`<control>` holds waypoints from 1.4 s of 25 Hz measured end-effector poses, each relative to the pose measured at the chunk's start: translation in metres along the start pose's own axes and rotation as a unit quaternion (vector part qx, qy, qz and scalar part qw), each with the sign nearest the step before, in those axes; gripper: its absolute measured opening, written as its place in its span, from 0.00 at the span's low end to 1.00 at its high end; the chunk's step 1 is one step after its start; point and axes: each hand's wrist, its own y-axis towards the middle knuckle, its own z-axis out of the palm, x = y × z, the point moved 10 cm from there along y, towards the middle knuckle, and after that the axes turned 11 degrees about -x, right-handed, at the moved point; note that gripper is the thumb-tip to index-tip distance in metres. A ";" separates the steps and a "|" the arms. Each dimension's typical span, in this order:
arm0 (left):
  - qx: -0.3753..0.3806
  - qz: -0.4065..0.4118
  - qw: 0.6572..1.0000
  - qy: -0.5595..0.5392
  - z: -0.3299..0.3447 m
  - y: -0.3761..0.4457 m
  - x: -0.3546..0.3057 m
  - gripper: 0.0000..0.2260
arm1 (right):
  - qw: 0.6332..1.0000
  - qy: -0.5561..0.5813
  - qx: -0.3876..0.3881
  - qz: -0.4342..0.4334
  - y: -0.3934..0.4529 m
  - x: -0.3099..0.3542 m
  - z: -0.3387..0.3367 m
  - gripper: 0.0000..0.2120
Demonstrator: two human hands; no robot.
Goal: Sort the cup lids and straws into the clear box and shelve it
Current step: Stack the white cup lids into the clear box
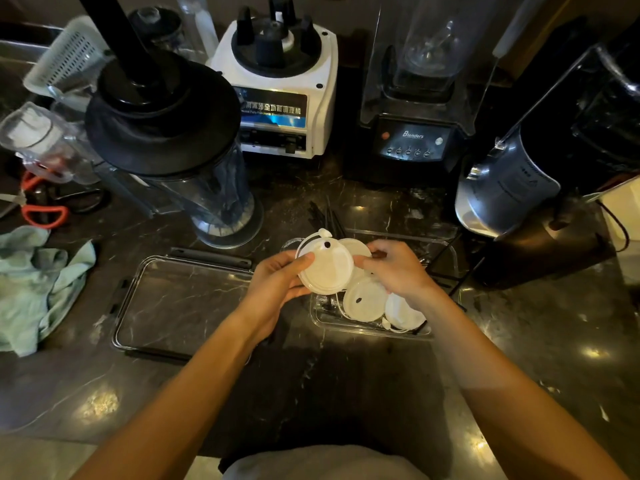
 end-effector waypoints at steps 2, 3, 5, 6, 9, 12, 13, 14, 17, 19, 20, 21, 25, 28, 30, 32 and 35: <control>-0.003 -0.002 1.000 -0.004 0.000 -0.001 0.001 0.11 | 0.999 0.042 -0.003 -0.019 -0.005 0.003 -0.011 0.07; -0.004 -0.002 1.000 -0.002 0.000 -0.002 0.002 0.11 | 0.997 0.071 -0.017 -0.022 -0.007 0.004 -0.021 0.07; -0.001 -0.005 1.000 0.006 0.001 -0.003 0.004 0.12 | 0.993 0.107 -0.054 -0.021 -0.012 0.003 -0.043 0.07; 0.001 -0.008 1.000 0.011 0.002 -0.005 0.006 0.13 | 0.990 0.121 -0.073 -0.018 -0.016 0.001 -0.053 0.07; 0.010 -0.016 1.000 0.024 0.010 -0.009 0.014 0.16 | 0.975 0.185 -0.126 0.009 -0.028 -0.008 -0.073 0.11; 0.015 -0.018 0.999 0.027 0.017 -0.014 0.019 0.12 | 0.955 0.245 -0.161 0.031 -0.043 -0.019 -0.085 0.09; 0.019 -0.018 0.999 0.029 0.019 -0.016 0.020 0.11 | 0.955 0.247 -0.163 0.036 -0.047 -0.023 -0.085 0.08; 0.024 -0.015 0.999 0.033 0.021 -0.018 0.021 0.11 | 0.959 0.229 -0.164 0.042 -0.050 -0.027 -0.083 0.07; 0.033 -0.005 0.999 0.041 0.022 -0.023 0.020 0.12 | 0.967 0.180 -0.155 0.088 -0.053 -0.045 -0.078 0.07; 0.028 -0.010 0.999 0.033 0.020 -0.025 0.021 0.11 | 0.953 0.237 -0.137 0.131 -0.054 -0.054 -0.073 0.07; 0.024 -0.014 0.999 0.028 0.019 -0.025 0.022 0.09 | 0.946 0.259 -0.133 0.143 -0.055 -0.055 -0.072 0.07; 0.020 -0.017 0.999 0.025 0.018 -0.026 0.022 0.08 | 0.944 0.262 -0.138 0.143 -0.056 -0.055 -0.073 0.08; 0.010 -0.022 1.000 0.019 0.015 -0.027 0.021 0.10 | 0.941 0.293 -0.154 0.077 -0.058 -0.037 -0.075 0.05; -0.001 -0.019 1.000 0.012 0.011 -0.027 0.018 0.10 | 0.920 0.352 -0.167 0.051 -0.060 -0.031 -0.078 0.04; -0.002 -0.019 1.000 0.010 0.010 -0.026 0.018 0.10 | 0.902 0.390 -0.178 0.054 -0.061 -0.033 -0.081 0.03; -0.001 -0.017 1.000 0.010 0.009 -0.025 0.018 0.11 | 0.889 0.418 -0.175 0.060 -0.061 -0.035 -0.082 0.06; 0.009 -0.012 1.000 0.010 0.013 -0.025 0.016 0.10 | 0.911 0.366 -0.172 0.085 -0.060 -0.041 -0.080 0.07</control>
